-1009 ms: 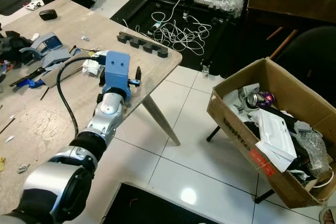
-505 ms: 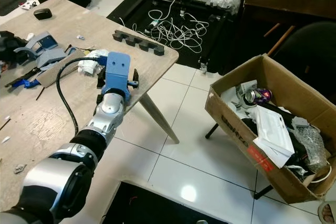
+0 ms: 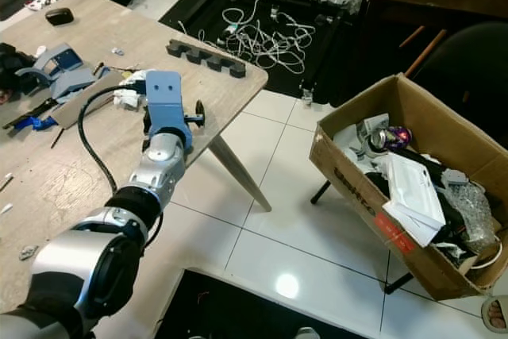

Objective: Picking trash to rubbish bin

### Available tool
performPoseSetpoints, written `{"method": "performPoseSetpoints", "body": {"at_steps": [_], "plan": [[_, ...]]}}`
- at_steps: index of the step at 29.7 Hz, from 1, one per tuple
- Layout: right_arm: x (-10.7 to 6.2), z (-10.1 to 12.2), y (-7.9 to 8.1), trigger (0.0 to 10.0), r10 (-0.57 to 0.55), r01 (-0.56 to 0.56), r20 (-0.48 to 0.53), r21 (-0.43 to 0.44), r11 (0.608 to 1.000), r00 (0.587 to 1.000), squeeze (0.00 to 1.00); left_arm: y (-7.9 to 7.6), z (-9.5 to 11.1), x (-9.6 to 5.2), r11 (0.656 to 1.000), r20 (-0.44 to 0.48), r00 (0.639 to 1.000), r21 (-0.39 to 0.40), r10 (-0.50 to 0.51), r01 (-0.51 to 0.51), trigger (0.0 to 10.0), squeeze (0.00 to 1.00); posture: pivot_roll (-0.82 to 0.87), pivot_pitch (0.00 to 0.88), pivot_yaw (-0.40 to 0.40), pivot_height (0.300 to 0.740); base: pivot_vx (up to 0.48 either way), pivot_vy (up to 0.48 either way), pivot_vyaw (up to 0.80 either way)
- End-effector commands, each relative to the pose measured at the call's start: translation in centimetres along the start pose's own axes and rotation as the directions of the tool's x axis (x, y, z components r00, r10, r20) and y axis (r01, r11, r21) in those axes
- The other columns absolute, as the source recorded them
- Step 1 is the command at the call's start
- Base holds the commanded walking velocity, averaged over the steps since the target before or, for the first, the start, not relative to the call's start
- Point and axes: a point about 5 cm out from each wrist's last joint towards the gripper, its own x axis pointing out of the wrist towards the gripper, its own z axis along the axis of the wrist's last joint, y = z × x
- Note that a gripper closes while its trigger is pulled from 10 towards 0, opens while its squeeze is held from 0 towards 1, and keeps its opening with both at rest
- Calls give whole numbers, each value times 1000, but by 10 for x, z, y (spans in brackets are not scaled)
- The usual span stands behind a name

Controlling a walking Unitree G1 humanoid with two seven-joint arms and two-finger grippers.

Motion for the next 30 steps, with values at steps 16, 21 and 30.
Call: {"method": "performPoseSetpoints", "body": {"at_steps": [16,21,30], "plan": [[-7,-23,-2,10000,2,-1,-54,14,1000,999,0,19,3,4,999,10,999,18,41,-41,10000,0,-344,496,73,740,0,0,0],[-7,-23,-3,10000,0,0,-52,7,1000,999,0,26,-4,2,995,-10,998,71,69,-68,10000,0,-348,500,69,740,0,0,0],[-8,-24,-6,10000,-5,5,-58,-2,1000,998,0,34,-17,0,994,-72,993,63,90,-86,0,0,-356,500,63,740,0,0,0]]}}
